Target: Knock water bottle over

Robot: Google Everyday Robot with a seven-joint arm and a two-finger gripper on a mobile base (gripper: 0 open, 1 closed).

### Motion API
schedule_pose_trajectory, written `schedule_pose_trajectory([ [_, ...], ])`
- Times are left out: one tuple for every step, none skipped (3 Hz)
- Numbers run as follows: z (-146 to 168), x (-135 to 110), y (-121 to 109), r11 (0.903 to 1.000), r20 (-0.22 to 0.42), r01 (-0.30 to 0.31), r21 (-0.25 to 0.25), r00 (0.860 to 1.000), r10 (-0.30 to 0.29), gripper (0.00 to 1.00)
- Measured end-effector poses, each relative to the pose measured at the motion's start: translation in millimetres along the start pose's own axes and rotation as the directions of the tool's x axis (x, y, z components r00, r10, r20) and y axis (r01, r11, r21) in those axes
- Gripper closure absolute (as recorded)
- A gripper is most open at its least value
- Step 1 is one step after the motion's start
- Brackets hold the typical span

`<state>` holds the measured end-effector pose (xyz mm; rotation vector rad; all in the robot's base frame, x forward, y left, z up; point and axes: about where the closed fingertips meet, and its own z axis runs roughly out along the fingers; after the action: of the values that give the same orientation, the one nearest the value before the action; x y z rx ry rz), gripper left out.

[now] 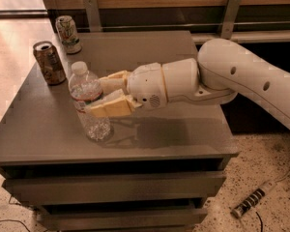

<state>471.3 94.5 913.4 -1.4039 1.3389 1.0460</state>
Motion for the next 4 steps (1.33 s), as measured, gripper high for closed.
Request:
schedule_pose_trajectory([
  [2, -2, 2, 1.0000, -0.001, 0.004, -0.005, 1.000, -0.004, 1.00],
  [3, -2, 2, 1.0000, -0.001, 0.004, -0.006, 1.000, -0.004, 1.00],
  [-10, -11, -8, 0.9999, -0.085, 0.010, -0.010, 0.996, -0.011, 1.00],
  [-29, -22, -19, 0.9998, -0.179, 0.014, 0.013, 0.984, -0.011, 1.00],
])
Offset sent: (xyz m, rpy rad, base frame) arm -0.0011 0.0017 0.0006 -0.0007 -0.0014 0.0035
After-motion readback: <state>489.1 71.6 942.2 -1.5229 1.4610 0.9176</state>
